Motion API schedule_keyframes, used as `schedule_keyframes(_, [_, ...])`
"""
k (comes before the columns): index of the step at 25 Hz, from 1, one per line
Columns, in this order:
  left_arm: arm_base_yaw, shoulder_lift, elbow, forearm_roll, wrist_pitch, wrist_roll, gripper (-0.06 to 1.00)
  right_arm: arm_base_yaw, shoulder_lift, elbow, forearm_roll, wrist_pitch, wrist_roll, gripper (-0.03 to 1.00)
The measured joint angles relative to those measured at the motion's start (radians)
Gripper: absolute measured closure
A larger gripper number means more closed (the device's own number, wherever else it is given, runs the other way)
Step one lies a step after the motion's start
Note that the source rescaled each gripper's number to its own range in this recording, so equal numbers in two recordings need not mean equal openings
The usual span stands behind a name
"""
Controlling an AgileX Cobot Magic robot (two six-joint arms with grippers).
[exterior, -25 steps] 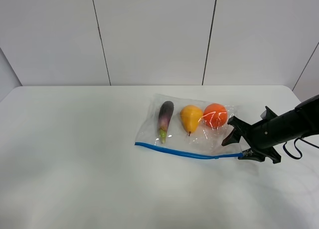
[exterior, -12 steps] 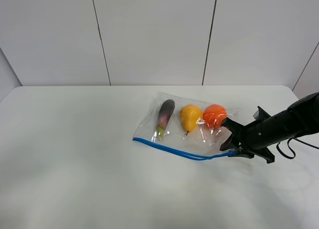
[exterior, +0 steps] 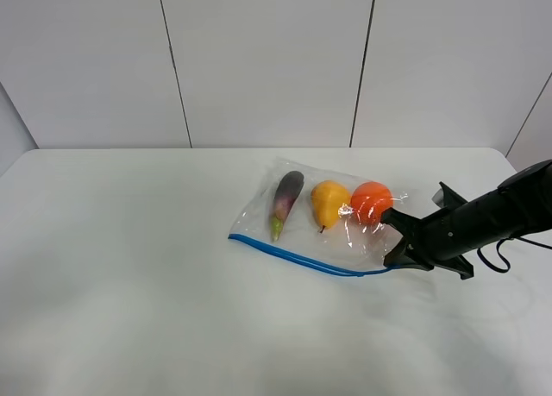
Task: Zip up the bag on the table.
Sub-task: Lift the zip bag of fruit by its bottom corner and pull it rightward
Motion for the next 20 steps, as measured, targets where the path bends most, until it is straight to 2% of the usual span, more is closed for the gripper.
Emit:
schedule_keyframes(5, [0.0, 0.0, 0.0, 0.0, 0.0, 0.0, -0.06, 0.0, 0.0, 0.0, 0.027, 0.035, -0.063, 0.96])
schedule_keyframes(14, [0.0, 0.0, 0.0, 0.0, 0.0, 0.0, -0.06, 0.0, 0.0, 0.0, 0.141, 0.106, -0.167, 0.97])
schedule_keyframes(20, [0.0, 0.0, 0.0, 0.0, 0.0, 0.0, -0.06, 0.0, -0.004, 0.0, 0.161, 0.11, -0.181, 0.97])
